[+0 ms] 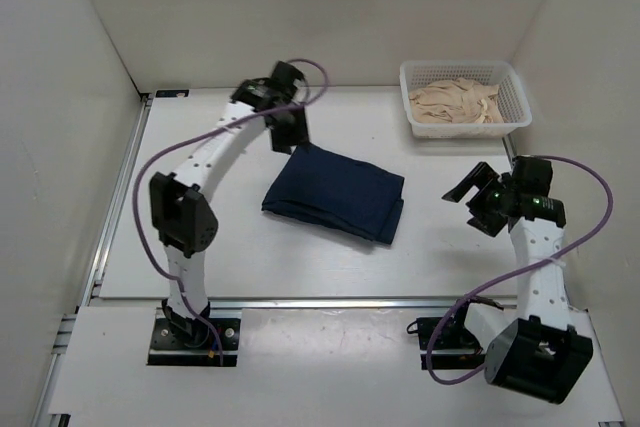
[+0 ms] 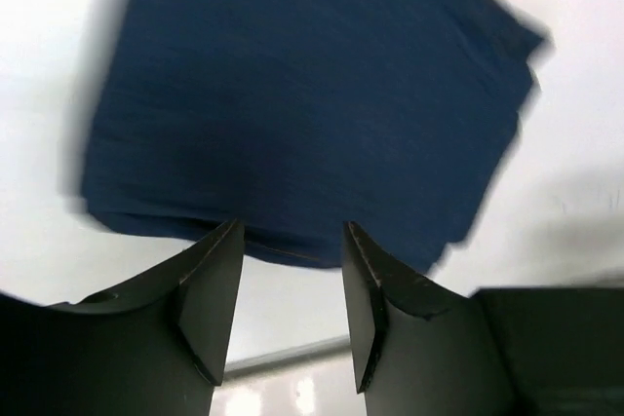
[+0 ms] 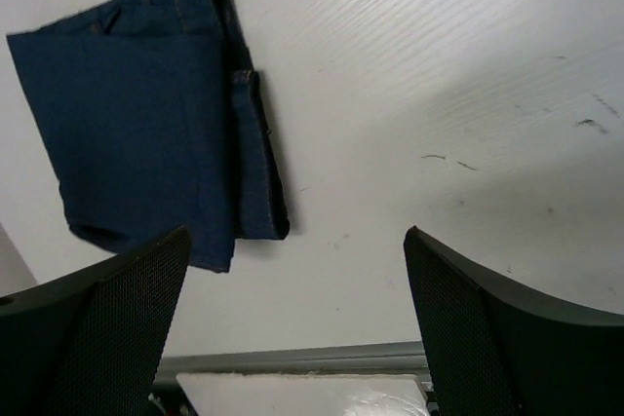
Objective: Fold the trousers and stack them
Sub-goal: Fold the trousers
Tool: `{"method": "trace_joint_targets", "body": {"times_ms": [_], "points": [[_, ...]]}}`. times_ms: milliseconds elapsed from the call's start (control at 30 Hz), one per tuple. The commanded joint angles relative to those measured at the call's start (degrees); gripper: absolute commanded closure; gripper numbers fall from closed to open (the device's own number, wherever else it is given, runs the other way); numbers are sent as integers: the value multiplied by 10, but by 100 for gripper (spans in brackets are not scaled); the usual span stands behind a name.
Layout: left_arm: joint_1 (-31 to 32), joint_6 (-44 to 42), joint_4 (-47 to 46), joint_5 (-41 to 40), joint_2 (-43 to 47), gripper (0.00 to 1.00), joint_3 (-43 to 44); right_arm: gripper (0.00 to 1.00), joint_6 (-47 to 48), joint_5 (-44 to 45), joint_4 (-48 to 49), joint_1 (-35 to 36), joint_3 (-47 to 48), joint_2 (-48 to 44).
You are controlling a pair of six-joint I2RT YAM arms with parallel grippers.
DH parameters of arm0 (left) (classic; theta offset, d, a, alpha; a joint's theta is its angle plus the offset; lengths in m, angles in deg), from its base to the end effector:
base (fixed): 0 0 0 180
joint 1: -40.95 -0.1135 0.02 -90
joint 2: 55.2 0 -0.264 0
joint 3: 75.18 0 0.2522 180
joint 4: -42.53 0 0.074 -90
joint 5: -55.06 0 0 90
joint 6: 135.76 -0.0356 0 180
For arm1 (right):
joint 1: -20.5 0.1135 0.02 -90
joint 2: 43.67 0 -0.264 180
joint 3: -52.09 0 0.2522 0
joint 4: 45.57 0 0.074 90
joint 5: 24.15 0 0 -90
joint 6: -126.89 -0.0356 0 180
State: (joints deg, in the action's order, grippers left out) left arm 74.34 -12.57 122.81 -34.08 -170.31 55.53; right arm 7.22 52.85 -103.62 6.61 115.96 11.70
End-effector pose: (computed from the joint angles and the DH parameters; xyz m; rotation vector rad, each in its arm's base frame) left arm 0.3519 -0.2326 0.3213 0.0095 2.7582 -0.3574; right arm 0.1863 -0.0378 0.2853 0.8114 2.3073 0.3994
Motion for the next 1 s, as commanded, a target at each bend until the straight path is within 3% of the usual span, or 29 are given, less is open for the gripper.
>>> {"method": "trace_joint_targets", "body": {"times_ms": [0,100,267,367,500,700,800,933,967], "points": [[-70,-40,-17,-54,82,46,-42,6,42,-105,44,10,-11,39],[-125,-59,-40,-60,72,48,-111,4,55,-168,62,47,-11,93],[-168,-66,-96,-17,35,40,-206,1,50,-221,108,132,-16,195],[-187,-66,-121,17,22,50,-247,7,15,-191,140,195,-23,200],[-187,-61,-133,17,27,52,-268,18,-14,-107,159,264,-18,240],[-182,-67,-133,23,21,52,-268,30,-28,-84,206,303,17,337],[-182,-73,-133,23,15,52,-268,44,-28,-70,213,316,52,386],[-182,-73,-133,23,15,53,-278,96,-35,-79,213,316,90,397],[-182,-73,-133,23,22,55,-284,100,-42,-65,213,316,97,384]]}}
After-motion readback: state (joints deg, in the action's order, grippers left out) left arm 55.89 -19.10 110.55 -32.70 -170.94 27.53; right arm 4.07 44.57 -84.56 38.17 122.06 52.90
